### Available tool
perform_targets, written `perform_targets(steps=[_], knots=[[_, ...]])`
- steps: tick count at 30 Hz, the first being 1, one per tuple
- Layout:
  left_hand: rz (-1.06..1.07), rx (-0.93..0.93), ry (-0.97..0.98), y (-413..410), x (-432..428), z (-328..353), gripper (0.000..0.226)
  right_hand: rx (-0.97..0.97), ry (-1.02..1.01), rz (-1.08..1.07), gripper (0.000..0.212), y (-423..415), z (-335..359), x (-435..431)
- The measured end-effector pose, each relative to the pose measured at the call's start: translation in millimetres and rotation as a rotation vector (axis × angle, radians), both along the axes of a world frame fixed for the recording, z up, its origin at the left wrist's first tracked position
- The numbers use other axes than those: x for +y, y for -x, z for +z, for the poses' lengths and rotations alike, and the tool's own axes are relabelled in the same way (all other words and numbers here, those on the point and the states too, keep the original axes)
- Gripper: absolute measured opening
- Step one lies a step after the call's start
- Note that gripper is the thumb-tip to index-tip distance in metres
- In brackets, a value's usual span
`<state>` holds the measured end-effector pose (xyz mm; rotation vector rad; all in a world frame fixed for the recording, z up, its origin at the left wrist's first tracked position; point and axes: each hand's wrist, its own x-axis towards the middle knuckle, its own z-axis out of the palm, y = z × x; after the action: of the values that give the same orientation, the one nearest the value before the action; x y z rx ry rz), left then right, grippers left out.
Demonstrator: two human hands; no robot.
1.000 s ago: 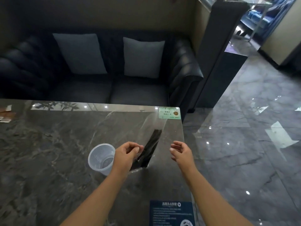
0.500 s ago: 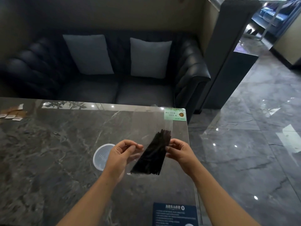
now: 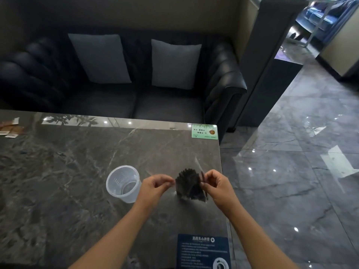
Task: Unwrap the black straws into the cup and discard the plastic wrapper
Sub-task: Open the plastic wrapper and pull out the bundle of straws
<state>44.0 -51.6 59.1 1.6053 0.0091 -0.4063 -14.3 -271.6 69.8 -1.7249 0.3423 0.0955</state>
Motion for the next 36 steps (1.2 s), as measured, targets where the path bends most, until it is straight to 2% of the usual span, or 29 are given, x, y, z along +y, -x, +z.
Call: perform_targets(steps=[4,8,12,15,17,19,21,24,27,30,32,34,36], knots=[[-0.01,-0.025,-0.043,1.1,5.6,-5.7,0.022,-0.004,0.012,0.026,0.009,9.1,-7.4,-3.3],[-0.023,0.005,-0.113,2.9,5.4,-14.9,0.023,0.01,0.249,-0.046,0.013,15.0,-16.7,-0.6],[0.025,-0.023,-0.095,-2.1,-0.1,-4.0,0.017,-0.055,0.243,-0.111,0.01,9.2,-3.9,-3.0],[0.013,-0.023,0.019,-5.2,-0.2,11.0,0.015,-0.112,0.182,-0.089,0.013,1.7,24.4,-8.8],[-0.045,0.046,0.189,-4.5,1.7,21.4,0.011,-0.192,0.161,-0.056,0.015,-3.4,48.3,-11.6],[-0.113,0.258,0.491,-0.6,0.4,29.1,0.041,-0.224,0.138,-0.018,0.016,-8.9,67.9,-9.1],[-0.151,0.445,0.651,7.3,-5.9,33.6,0.061,-0.183,0.165,0.039,0.017,-15.0,74.9,-2.3],[-0.117,0.472,0.582,18.1,-15.2,35.5,0.064,-0.12,0.129,0.032,0.018,-15.8,70.5,8.2],[-0.001,0.418,0.553,19.5,-12.9,42.5,0.051,-0.082,0.063,-0.009,0.013,-9.1,64.8,6.4],[0.104,0.412,0.557,17.4,-6.3,49.5,0.051,-0.038,0.069,0.071,0.008,-4.5,62.3,2.3],[0.134,0.421,0.594,14.5,-1.7,50.0,0.05,-0.045,0.084,0.109,0.013,-4.0,63.7,4.4],[0.06,0.393,0.685,10.7,6.2,53.0,0.046,-0.095,0.07,0.071,0.017,-4.6,66.0,8.3],[-0.087,0.343,0.792,6.4,16.4,55.2,0.053,-0.147,-0.001,-0.004,0.017,-5.3,68.0,11.1]])
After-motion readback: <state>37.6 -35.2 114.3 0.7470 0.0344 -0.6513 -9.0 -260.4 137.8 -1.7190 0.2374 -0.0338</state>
